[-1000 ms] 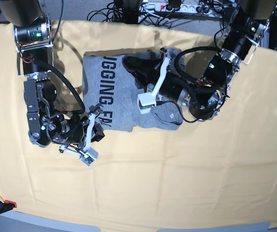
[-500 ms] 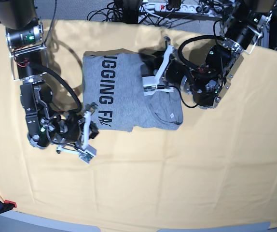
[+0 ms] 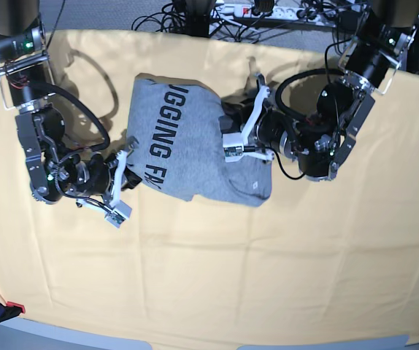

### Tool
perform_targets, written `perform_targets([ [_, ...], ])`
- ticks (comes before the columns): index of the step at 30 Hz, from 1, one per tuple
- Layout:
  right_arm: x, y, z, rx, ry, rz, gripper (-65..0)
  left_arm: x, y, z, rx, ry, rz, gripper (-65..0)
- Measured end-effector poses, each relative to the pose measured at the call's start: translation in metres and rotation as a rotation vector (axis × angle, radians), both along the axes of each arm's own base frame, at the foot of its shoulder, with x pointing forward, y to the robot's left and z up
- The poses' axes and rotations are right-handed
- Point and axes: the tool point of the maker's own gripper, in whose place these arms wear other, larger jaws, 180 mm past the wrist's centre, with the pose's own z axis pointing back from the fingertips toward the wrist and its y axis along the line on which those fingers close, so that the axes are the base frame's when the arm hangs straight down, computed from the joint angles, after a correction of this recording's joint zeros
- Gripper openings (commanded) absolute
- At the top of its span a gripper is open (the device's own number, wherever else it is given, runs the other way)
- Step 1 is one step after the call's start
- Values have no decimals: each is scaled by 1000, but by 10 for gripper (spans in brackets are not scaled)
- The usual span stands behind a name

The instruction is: Layout the t-shirt on the table in an organized manner, then fold the t-shirt properly

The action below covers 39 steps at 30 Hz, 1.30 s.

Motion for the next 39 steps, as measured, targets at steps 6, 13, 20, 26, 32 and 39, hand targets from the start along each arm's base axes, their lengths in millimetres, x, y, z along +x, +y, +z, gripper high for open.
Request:
perform_targets([
  [6,-25,11,6,24,8,54,-650,60,13,7,51,-211,83,-650],
  [13,-53,25,11,75,4,16,-650,127,8,15,-38,-388,204,-650],
  [20,-75,12,20,142,-17,-113,-650,150,-24,17,-114,-410,234,-650],
  [26,-88,12,18,207,-3,-199,-650,177,-25,69,-89,-477,210,-650],
  [32,-67,-14,36,246,-90,-311,-650,194,10,139,-103,-381,316,-650],
  [39,-66,-10,39,268,-112,-293,-650,182,69,210,-512,-293,439,-650],
])
